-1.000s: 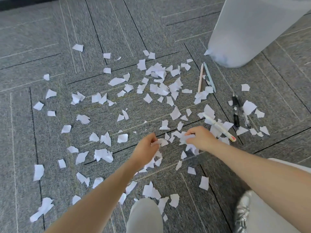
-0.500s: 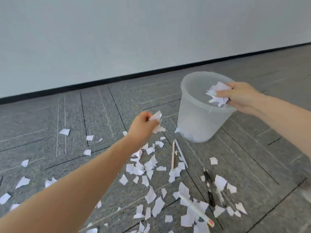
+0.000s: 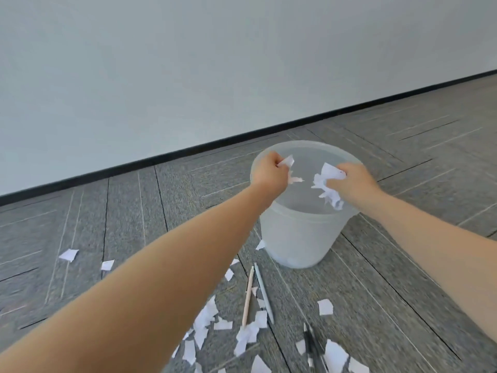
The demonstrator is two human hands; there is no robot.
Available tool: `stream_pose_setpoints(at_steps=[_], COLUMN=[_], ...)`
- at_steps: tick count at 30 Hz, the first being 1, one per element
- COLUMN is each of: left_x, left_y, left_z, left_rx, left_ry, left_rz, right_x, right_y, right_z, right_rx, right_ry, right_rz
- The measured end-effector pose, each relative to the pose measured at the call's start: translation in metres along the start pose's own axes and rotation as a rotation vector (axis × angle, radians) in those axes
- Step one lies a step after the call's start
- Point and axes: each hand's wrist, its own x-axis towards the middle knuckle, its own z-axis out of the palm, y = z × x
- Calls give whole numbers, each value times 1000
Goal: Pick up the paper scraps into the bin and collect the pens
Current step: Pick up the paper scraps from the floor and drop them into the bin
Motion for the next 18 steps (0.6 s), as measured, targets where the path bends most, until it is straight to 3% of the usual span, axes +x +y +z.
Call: stream_pose_setpoints(at_steps=[5, 12, 15, 18], left_x=[21, 19, 13, -14], left_y=[-12, -23, -30, -28], left_z=[26, 32, 24, 6], left_rx=[325, 730, 685, 479], left_ry=[-115, -255, -269, -172], left_rz=[-36, 96, 187, 275], right_x=[3, -6, -10, -23], right_y=[22, 43, 39, 30], right_z=[4, 21, 22, 27], right_rx=[-193, -207, -158, -185], right_ry=[-150, -9, 24, 198], right_rz=[-152, -223, -219, -256])
